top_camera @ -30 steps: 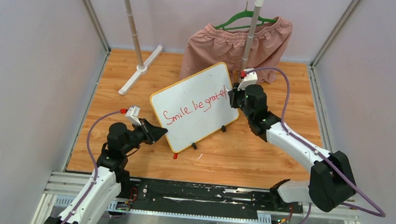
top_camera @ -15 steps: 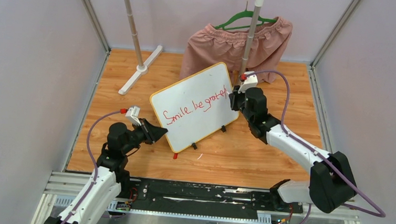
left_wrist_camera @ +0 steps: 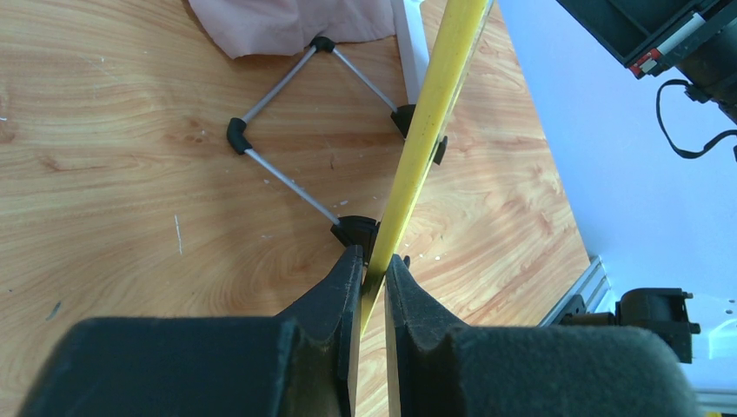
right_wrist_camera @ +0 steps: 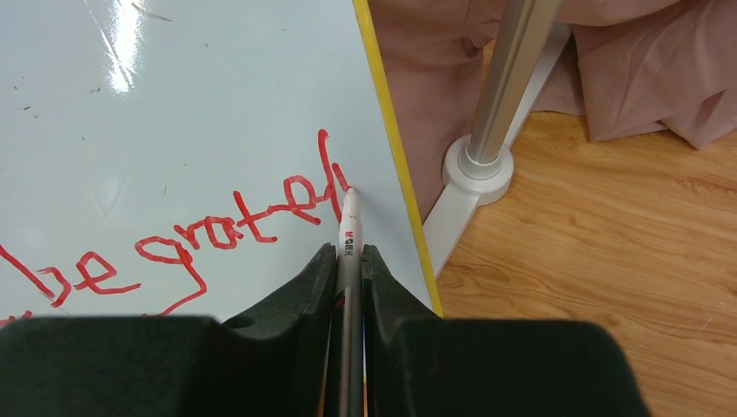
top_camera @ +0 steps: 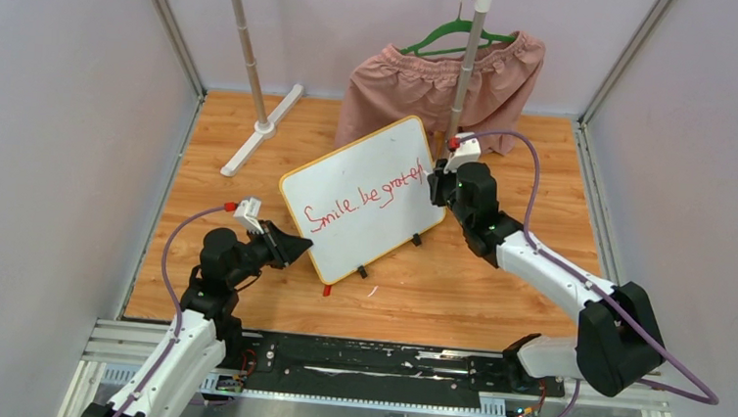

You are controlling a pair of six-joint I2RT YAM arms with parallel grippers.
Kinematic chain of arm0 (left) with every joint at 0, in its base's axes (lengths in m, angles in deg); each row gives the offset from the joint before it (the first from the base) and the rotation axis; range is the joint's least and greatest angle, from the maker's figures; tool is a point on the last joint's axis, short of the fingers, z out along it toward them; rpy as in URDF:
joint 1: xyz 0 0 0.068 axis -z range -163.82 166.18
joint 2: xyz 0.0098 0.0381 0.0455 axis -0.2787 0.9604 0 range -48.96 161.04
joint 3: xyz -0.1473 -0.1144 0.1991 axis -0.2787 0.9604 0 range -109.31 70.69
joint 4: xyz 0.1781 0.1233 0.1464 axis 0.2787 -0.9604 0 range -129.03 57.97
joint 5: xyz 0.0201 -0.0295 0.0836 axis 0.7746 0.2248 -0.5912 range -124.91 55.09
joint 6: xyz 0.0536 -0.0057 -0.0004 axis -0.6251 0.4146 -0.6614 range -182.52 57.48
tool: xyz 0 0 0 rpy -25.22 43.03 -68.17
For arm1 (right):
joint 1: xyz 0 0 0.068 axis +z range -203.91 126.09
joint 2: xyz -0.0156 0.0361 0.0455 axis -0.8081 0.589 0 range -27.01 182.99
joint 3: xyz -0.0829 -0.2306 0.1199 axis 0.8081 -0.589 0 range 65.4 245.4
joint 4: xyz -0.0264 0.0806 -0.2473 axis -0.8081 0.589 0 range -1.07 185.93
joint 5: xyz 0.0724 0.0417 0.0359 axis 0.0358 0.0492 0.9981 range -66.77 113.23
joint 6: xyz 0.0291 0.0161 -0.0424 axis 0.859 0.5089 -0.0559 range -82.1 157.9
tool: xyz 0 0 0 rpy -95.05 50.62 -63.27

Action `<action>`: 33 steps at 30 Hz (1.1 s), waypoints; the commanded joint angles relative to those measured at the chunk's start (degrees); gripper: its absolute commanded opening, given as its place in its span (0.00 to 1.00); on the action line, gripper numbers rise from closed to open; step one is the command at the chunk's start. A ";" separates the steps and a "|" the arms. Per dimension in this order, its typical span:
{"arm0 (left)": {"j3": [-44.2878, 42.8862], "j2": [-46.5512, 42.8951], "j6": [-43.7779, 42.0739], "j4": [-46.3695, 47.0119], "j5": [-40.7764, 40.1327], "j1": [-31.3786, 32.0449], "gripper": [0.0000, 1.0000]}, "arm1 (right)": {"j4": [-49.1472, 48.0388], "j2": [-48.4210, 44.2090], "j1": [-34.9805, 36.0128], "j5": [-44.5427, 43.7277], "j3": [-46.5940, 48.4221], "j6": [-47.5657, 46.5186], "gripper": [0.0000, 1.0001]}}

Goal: Write a sentence on the whiteboard

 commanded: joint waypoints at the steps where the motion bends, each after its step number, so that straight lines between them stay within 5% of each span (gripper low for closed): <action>1: -1.14 0.01 -0.28 -2.52 -0.03 0.29 0.00 | 1.19 0.60 -1.05 -1.23 2.28 -0.21 0.00; 33: -1.09 -0.01 -0.31 -2.55 -0.19 0.38 0.00 | 0.93 1.30 -1.42 0.00 3.21 -0.12 0.00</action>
